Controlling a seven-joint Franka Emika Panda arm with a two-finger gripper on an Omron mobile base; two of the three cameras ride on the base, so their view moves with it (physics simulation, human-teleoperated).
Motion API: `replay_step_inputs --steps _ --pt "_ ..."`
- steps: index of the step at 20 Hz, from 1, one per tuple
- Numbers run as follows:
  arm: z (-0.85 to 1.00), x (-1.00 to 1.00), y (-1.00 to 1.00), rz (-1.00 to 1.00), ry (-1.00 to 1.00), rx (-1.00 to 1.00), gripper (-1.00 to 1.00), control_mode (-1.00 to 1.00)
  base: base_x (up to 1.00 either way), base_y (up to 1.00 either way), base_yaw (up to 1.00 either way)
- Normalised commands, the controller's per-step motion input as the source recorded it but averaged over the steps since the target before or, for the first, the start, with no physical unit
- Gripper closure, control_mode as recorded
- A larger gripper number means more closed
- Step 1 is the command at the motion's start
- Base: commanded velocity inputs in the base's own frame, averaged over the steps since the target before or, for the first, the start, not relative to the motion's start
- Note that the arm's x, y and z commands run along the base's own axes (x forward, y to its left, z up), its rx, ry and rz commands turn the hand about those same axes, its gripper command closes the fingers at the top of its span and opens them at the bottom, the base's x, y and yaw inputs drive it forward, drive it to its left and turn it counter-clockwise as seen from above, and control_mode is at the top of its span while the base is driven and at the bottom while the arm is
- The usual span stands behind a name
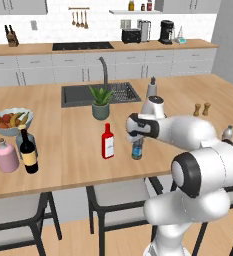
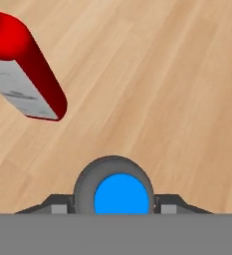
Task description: Move the plastic bottles in the middle to the plastics group, and the glass bottles in the middle to the glass group.
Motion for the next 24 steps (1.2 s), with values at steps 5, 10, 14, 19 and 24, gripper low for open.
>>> replay_step_inputs --steps 5,10,14,19,24 --pt "0.2 0.0 -1.0 -0.19 0.02 0.0 1.0 -1.0 0.0 0.0 0.0" --pt "0.13 0.1 -1.0 -0.21 0.1 0.0 1.0 -1.0 0.0 0.0 0.0" --pt "0.06 0.03 -1.0 -0.21 0.09 0.0 1.0 -1.0 0.0 0.0 0.0" --pt "0.14 0.16 -1.0 -0.2 0.03 0.0 1.0 -1.0 0.0 0.0 0.0" --pt "0.03 0.04 -0.99 -0.19 0.0 0.0 1.0 -1.0 0.0 0.0 0.0"
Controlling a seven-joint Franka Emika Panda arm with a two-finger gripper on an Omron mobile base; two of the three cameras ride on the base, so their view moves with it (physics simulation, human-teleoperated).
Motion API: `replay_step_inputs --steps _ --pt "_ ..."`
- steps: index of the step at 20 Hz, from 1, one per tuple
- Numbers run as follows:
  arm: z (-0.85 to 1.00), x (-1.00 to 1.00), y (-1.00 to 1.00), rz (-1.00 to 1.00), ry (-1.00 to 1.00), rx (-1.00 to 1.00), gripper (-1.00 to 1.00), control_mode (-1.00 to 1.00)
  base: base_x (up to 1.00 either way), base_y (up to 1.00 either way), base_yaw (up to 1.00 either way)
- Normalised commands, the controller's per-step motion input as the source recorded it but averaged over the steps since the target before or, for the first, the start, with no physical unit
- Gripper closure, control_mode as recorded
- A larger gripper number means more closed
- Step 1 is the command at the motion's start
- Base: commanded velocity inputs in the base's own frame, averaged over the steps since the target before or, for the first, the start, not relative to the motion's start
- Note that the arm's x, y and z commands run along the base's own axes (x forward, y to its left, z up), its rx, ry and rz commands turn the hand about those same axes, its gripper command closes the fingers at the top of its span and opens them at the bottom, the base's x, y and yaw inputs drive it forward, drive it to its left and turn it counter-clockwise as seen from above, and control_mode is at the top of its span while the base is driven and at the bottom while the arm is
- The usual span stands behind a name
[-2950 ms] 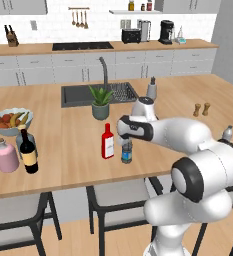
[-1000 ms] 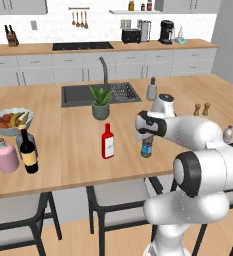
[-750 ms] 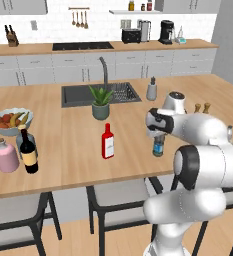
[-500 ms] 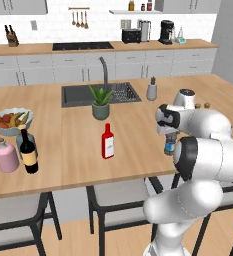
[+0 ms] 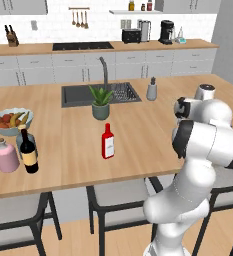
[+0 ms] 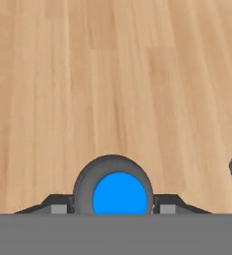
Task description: Move the plastic bottles in the middle to the plastics group, and the glass bottles in the middle to the glass group.
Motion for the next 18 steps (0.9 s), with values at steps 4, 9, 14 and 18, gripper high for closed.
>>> replay_step_inputs --steps 4,9,14,18 --pt "-0.1 0.0 -0.84 -0.13 0.0 0.0 1.0 -1.0 0.0 0.0 0.0" --pt "-0.24 -0.1 -0.52 -0.06 -0.14 0.0 1.0 -1.0 0.0 0.0 0.0" --pt "0.0 -0.01 -0.17 0.0 -0.1 0.0 1.0 -1.0 0.0 0.0 0.0" --pt "0.0 0.0 -0.15 0.0 0.0 0.0 1.0 -1.0 0.0 0.0 0.0"
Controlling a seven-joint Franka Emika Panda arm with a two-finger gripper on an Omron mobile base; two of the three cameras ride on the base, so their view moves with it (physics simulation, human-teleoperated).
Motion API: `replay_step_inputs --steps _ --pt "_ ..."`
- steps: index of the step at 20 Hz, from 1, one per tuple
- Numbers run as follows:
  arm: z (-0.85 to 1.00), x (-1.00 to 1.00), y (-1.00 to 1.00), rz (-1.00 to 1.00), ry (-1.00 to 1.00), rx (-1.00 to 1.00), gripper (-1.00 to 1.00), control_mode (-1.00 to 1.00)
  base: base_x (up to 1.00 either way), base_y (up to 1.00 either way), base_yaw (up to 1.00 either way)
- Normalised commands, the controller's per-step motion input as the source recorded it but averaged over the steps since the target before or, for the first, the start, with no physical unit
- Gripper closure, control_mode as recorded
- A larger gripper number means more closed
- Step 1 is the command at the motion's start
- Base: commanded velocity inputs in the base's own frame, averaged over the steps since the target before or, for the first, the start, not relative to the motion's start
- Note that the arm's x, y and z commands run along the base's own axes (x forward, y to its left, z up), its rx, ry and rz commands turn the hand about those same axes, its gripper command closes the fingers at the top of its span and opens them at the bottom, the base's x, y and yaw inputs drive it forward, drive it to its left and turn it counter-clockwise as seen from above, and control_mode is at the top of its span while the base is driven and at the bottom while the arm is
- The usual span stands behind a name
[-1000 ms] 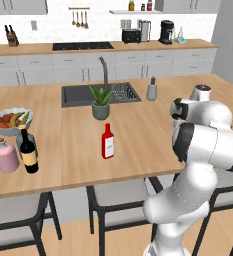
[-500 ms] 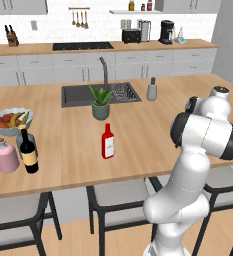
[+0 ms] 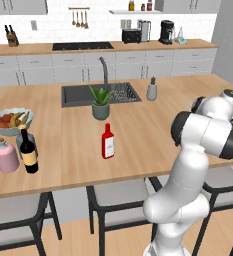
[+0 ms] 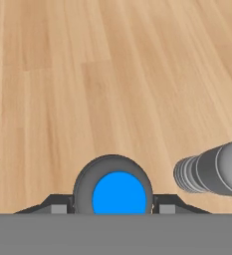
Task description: Move the plastic bottles in the middle to the plastics group, and the glass bottles in the middle to the glass group.
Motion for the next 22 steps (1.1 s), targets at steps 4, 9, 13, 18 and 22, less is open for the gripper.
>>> replay_step_inputs --steps 4,9,13,18,22 --pt "0.01 0.0 -0.17 0.0 0.0 0.0 1.0 -1.0 0.0 0.0 0.0" --pt "0.0 0.0 -0.19 0.0 0.0 0.0 1.0 -1.0 0.0 0.0 0.0" --pt "0.0 0.0 -0.16 0.0 0.0 0.0 1.0 -1.0 0.0 0.0 0.0" --pt "0.0 0.0 -0.11 0.0 0.0 0.0 1.0 -1.0 0.0 0.0 0.0" --pt "-0.23 0.0 -0.01 0.0 0.0 0.0 1.0 -1.0 0.0 0.0 0.0"
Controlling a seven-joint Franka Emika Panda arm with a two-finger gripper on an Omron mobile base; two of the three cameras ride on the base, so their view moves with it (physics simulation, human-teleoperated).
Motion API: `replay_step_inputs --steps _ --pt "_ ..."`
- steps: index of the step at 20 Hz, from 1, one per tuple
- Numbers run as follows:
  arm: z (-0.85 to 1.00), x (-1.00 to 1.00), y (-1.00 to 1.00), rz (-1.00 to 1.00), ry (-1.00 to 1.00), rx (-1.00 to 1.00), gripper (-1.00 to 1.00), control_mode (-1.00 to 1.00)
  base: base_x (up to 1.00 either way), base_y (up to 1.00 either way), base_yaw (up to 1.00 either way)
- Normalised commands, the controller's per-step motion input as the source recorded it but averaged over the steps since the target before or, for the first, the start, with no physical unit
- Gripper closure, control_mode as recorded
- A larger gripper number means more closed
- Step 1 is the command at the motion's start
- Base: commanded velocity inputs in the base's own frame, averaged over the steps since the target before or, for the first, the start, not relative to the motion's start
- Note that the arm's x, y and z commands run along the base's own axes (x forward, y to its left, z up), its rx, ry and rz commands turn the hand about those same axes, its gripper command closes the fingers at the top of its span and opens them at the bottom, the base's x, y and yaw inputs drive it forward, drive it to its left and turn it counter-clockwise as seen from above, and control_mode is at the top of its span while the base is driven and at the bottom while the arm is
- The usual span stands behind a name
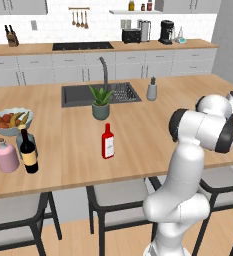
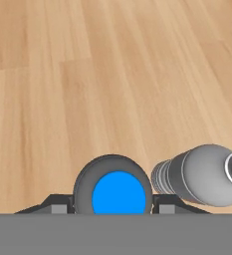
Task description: Move the plastic bottles in the middle to the plastics group, and the glass bottles in the middle to the glass group.
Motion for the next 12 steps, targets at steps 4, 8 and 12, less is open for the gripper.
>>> replay_step_inputs --steps 4,8,12 --pt "-0.51 0.0 0.0 0.0 0.0 0.0 1.0 -1.0 0.0 0.0 0.0" --pt "-0.43 0.0 0.0 0.0 0.0 0.0 1.0 -1.0 0.0 0.0 0.0" --pt "-0.16 0.0 0.0 0.0 -0.01 0.0 1.0 -1.0 0.0 0.0 0.0"
